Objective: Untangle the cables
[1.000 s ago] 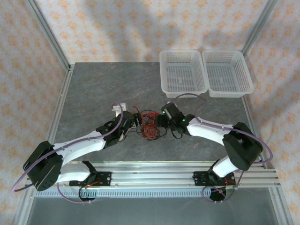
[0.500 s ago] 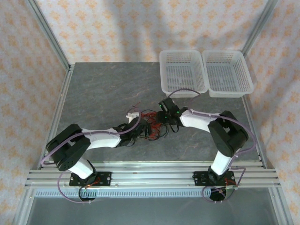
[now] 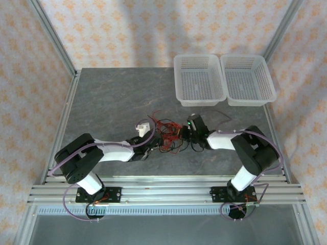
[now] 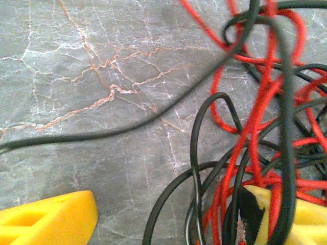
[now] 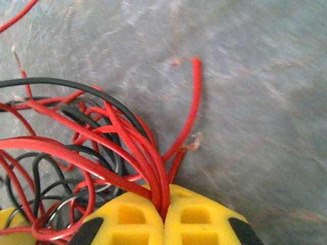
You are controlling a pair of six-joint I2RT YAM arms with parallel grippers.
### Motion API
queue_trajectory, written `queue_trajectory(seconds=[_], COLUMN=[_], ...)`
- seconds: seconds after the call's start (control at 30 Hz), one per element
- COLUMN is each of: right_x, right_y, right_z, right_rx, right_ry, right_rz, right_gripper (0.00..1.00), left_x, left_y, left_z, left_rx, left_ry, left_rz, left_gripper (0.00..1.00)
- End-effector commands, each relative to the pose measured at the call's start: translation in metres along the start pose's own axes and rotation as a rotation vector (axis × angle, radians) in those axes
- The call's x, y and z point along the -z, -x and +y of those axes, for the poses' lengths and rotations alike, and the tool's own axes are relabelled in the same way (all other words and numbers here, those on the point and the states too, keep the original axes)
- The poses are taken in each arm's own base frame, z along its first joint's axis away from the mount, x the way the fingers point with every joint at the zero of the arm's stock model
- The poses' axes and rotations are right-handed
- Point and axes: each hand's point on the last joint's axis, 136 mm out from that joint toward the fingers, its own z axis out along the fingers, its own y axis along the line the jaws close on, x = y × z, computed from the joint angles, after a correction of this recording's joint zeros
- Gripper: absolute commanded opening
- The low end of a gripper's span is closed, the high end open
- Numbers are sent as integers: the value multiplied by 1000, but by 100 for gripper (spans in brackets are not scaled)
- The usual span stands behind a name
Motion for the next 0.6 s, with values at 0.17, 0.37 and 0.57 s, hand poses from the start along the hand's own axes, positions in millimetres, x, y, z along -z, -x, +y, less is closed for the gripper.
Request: queue_trajectory(seconds=[0.17,0.37,0.57], right_x=[15,29,43], right_y=[-37,-56,-64], right_z=[-24,-33,-39], right_rx=[-353,-485,-505], right_ry=[136,195,193], right_rz=[55,75,63], right_gripper=[0,0,6], left_x=[-14,-15,-18], left_y=[-36,-26,-17], left_z=[115,128,133], left_rx=[-12,25,45], left_ry=[372,387,387], left_rz=[119,103,93], left_gripper=[76,77,78])
